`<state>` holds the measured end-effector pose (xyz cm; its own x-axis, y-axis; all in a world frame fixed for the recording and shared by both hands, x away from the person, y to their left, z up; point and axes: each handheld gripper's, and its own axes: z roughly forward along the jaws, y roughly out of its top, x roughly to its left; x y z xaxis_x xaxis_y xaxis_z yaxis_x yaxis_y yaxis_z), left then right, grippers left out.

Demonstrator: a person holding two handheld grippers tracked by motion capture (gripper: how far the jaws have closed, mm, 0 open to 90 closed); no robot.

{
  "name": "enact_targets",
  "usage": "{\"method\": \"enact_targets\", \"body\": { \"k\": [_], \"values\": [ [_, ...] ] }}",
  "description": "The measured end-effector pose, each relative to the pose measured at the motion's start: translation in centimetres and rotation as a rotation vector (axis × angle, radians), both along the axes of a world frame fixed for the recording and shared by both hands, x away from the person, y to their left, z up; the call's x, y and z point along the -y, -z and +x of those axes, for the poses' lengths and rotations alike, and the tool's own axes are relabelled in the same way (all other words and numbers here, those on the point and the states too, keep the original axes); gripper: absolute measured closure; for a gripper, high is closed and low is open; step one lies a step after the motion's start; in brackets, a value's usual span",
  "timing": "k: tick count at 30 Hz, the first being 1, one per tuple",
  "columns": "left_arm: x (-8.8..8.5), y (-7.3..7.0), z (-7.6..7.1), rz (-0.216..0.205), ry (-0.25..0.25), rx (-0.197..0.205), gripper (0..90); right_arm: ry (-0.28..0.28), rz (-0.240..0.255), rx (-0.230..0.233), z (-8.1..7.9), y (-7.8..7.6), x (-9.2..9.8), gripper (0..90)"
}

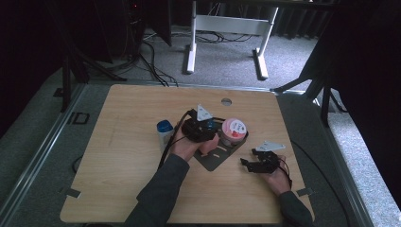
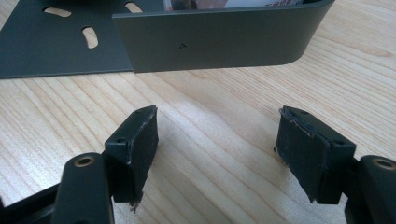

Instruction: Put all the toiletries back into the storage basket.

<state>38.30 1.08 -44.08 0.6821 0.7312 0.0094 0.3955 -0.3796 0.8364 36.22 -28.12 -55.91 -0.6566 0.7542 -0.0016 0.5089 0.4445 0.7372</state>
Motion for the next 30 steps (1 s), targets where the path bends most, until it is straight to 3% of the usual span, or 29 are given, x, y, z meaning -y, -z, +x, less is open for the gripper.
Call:
{"method": "enact_targets", "body": {
  "k": [17, 30],
  "values": [
    [0.4, 0.2, 1.6, -0.009, -0.06, 0.016, 53.1, -0.002, 0.0, 0.0, 0.0, 0.0, 0.0, 29.3],
    [0.7, 0.6, 2.8, -0.003, -0.1, 0.001, 53.1, -0.004, -0.002, 0.001, 0.0, 0.0, 0.0, 29.3]
  ]
}}
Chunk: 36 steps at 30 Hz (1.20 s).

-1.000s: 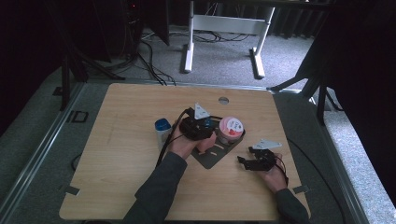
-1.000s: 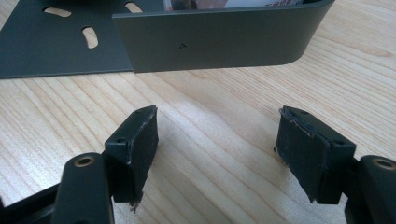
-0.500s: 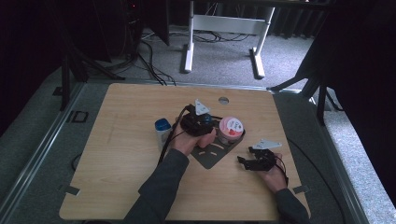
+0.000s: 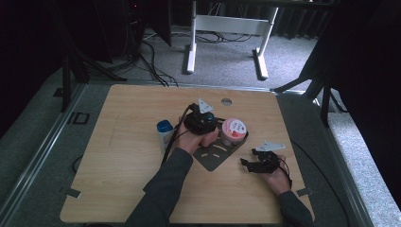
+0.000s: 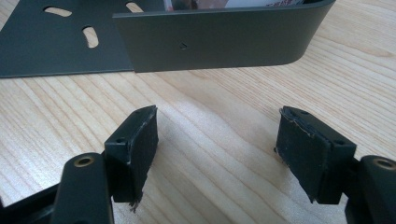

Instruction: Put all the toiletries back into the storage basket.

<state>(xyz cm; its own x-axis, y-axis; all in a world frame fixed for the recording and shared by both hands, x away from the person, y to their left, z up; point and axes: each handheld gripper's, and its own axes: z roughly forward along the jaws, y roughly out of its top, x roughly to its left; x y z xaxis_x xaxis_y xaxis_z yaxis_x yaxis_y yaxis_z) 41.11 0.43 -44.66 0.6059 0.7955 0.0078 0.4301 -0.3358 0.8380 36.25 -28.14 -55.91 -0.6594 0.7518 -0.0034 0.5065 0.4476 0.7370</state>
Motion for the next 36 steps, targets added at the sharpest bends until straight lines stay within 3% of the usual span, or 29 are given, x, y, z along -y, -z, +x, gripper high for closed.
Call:
{"method": "enact_targets", "body": {
  "k": [23, 28, 36],
  "values": [
    [0.5, 0.4, 2.4, -0.024, -0.059, 0.002, 53.1, 0.001, 0.0, -0.001, 0.0, 0.0, 0.0, 29.3],
    [1.0, 0.6, 2.9, 0.002, -0.063, 0.001, 53.0, 0.001, 0.0, -0.001, 0.0, 0.0, 0.0, 29.3],
    [1.7, 1.0, 3.8, -0.001, -0.079, 0.003, 53.0, 0.001, 0.001, -0.001, 0.0, 0.0, 0.0, 29.3]
  ]
}}
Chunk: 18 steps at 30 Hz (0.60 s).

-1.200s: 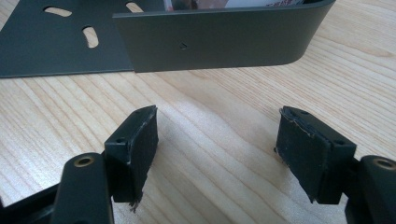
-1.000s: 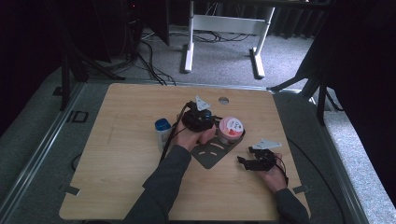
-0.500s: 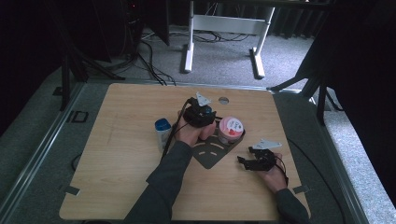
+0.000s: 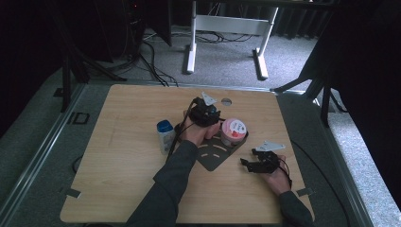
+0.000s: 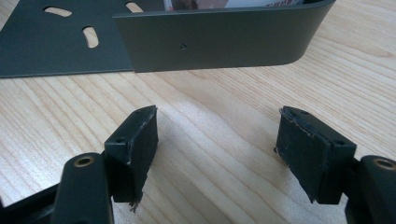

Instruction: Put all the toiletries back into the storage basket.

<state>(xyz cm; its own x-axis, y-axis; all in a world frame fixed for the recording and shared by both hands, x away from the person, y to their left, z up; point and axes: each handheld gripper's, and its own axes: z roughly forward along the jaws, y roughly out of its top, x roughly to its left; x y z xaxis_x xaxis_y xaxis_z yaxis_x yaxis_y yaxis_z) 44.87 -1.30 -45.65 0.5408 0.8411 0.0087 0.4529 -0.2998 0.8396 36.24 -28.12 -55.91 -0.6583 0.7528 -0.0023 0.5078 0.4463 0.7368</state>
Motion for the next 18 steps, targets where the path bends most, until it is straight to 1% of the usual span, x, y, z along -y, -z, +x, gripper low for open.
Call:
{"method": "enact_targets", "body": {
  "k": [3, 6, 11, 14, 16, 18],
  "values": [
    [0.4, 0.2, 0.3, 0.006, -0.002, 0.001, 53.0, 0.0, 0.001, -0.001, 0.0, 0.0, 0.0, 29.3],
    [0.6, 0.4, 0.5, 0.0, -0.008, -0.003, 53.1, 0.0, 0.001, -0.001, 0.0, 0.0, 0.0, 29.2],
    [0.8, 1.0, 1.1, -0.009, -0.035, -0.018, 53.1, 0.001, 0.001, -0.001, 0.0, 0.0, 0.0, 29.3],
    [0.8, 1.1, 1.2, -0.009, -0.038, -0.021, 53.1, 0.001, 0.001, -0.001, 0.0, 0.0, 0.0, 29.3],
    [1.0, 1.2, 1.4, -0.029, -0.057, -0.022, 53.0, 0.0, 0.0, -0.001, 0.0, 0.0, 0.0, 29.2],
    [1.0, 1.2, 1.4, -0.036, -0.061, -0.024, 53.1, 0.0, 0.0, -0.001, 0.0, 0.0, 0.0, 29.2]
  ]
}}
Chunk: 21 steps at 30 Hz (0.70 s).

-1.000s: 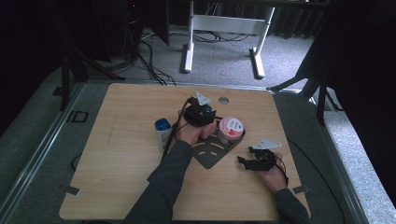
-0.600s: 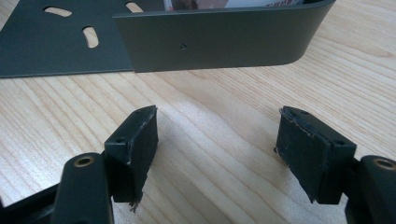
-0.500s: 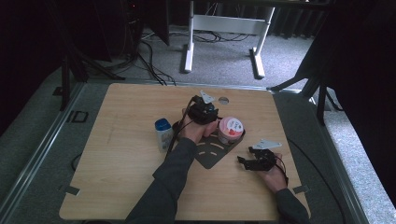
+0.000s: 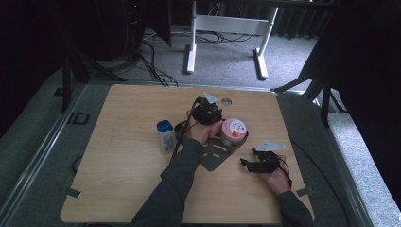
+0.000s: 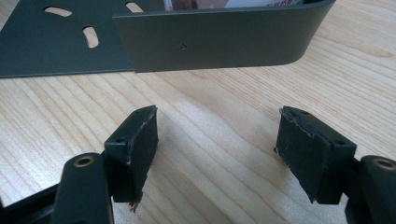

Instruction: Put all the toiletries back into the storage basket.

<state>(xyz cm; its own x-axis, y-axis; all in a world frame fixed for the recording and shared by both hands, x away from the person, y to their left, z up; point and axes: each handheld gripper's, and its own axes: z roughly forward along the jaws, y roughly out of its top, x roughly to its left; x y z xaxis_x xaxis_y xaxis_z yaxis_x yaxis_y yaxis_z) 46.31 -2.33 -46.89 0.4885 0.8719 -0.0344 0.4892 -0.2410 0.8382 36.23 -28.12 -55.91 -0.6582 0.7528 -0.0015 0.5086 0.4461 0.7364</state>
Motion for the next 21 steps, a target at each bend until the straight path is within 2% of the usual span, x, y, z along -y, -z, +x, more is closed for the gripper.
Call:
{"method": "enact_targets", "body": {
  "k": [7, 21],
  "values": [
    [0.47, 0.01, 0.17, -0.002, -0.017, 0.011, 53.1, -0.002, -0.001, -0.001, 0.01, -0.01, -0.03, 29.1],
    [0.62, 0.06, 0.14, -0.011, -0.024, 0.004, 52.9, -0.002, -0.001, -0.001, 0.01, -0.01, -0.03, 29.0]
  ]
}}
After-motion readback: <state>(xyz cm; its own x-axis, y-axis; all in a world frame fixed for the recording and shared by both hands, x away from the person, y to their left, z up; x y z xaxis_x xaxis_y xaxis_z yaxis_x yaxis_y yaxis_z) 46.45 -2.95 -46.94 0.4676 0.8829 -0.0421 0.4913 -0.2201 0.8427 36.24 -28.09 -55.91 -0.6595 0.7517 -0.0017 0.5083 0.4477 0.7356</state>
